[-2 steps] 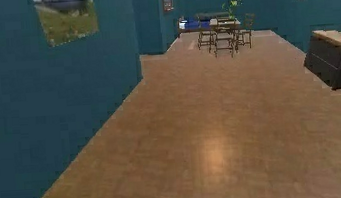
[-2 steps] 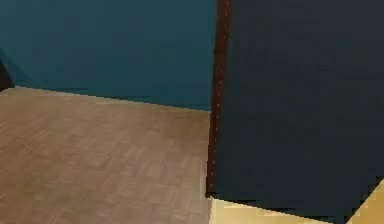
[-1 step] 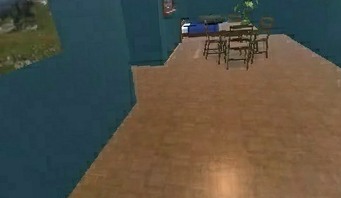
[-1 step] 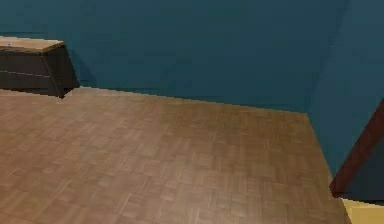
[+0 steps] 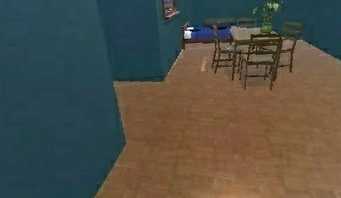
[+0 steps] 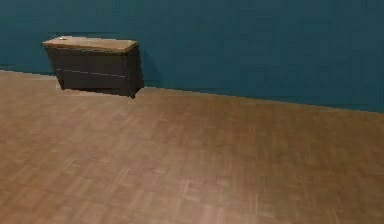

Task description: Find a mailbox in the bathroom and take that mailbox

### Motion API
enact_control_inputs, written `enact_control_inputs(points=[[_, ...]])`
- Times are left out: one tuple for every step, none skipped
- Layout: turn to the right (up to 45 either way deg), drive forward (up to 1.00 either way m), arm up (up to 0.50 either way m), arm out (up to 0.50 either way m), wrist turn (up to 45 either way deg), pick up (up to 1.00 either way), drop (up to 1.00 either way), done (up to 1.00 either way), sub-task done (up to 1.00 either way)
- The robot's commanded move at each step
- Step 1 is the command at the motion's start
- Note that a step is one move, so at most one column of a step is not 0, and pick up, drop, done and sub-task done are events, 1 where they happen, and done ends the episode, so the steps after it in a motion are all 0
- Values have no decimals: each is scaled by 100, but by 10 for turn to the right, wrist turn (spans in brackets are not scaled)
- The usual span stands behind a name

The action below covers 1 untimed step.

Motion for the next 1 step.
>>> enact_control_inputs(points=[[30, 0, 0, 0, 0, 0, 0, 0, 0]])
